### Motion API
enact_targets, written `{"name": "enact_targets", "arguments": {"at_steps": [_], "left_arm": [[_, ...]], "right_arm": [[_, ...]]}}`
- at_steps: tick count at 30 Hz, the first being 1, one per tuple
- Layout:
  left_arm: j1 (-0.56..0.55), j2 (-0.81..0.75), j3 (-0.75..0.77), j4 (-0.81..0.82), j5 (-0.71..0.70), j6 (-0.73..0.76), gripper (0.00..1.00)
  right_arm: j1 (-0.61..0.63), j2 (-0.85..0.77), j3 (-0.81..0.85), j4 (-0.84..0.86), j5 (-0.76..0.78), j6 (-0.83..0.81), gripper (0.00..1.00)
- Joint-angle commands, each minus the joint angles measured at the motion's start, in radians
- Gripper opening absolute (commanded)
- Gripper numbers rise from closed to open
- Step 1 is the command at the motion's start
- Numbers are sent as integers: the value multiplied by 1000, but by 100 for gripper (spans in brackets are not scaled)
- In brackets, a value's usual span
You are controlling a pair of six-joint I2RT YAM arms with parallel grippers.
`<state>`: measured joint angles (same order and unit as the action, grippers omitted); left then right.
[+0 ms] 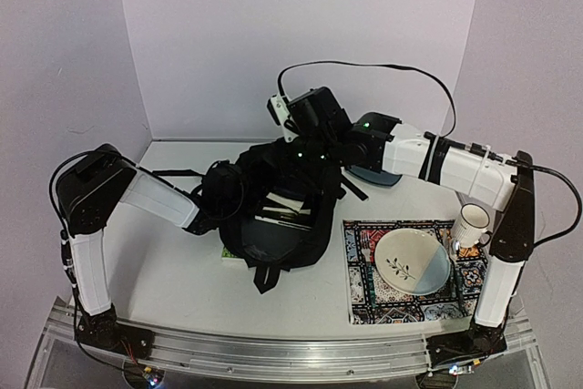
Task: Pack the student bag
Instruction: Place the book in the largest pocket of the bag, then pick up the largest pocket of the bag containing the book.
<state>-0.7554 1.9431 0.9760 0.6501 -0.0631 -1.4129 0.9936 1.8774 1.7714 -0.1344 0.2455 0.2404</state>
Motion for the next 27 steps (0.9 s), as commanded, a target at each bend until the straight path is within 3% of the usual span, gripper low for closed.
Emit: {"name": "enact_targets", "arguments": {"at_steps": [1,12,16,22,27], "left_arm": [[-10,-41,18,107,29,85,47],[-19,-337,-208,26,88,262,75],[-21,-469,-261,-58,111,329,79],[-19,-638,-345,-258,123,394,80],[-10,-723,-302,-611,3,467,85]], "right_arm": [[11,-57,4,4,55,-18,0],[-1,-97,-77,0,170,-38,0],[-20,-101,-112,-4,182,-16,0],[-55,-83,-144,-6,178,33,0],[-124,-45,-121,-31,198,57,0]]}}
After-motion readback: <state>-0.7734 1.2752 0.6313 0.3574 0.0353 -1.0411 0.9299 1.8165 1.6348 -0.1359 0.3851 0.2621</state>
